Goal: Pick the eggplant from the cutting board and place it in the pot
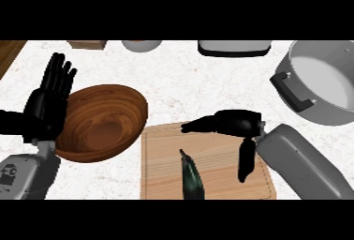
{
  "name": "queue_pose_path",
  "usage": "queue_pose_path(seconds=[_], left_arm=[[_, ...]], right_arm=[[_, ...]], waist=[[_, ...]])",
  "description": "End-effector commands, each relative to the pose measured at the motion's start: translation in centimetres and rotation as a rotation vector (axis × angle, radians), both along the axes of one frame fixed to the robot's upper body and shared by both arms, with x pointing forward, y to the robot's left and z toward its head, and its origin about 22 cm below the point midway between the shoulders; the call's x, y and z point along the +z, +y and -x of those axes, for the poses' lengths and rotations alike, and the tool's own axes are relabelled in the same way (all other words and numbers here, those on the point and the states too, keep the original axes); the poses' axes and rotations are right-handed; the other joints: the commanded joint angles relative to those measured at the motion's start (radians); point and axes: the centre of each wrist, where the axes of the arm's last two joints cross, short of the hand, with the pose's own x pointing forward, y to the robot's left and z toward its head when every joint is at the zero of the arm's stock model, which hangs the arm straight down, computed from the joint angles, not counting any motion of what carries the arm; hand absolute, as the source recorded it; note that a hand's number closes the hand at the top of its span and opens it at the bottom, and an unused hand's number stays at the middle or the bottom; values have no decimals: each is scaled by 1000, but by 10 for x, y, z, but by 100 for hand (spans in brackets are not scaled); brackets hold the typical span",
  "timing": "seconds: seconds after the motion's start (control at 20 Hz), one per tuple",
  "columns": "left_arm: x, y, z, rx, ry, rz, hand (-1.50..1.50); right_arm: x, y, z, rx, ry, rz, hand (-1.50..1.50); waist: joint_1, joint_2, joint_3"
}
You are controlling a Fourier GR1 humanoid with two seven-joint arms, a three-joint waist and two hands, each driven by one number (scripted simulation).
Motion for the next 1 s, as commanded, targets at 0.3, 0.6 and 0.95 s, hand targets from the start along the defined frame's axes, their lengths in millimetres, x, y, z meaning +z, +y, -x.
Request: queue_pose_path(seconds=[0.3, 0.6, 0.95], left_arm=[[-8, 14, 16, -1, 3, 16, 0], [0, -8, 5, -5, -1, 18, 0], [8, -5, -6, -12, 10, 7, 0]], right_arm=[[-28, 28, 18, 24, -4, -30, -150], [-28, 26, 36, 41, -30, -14, -150], [-62, 42, 34, 1, -61, 68, -150]], waist=[[7, 2, -1], [1, 1, -1], [3, 3, -1]])
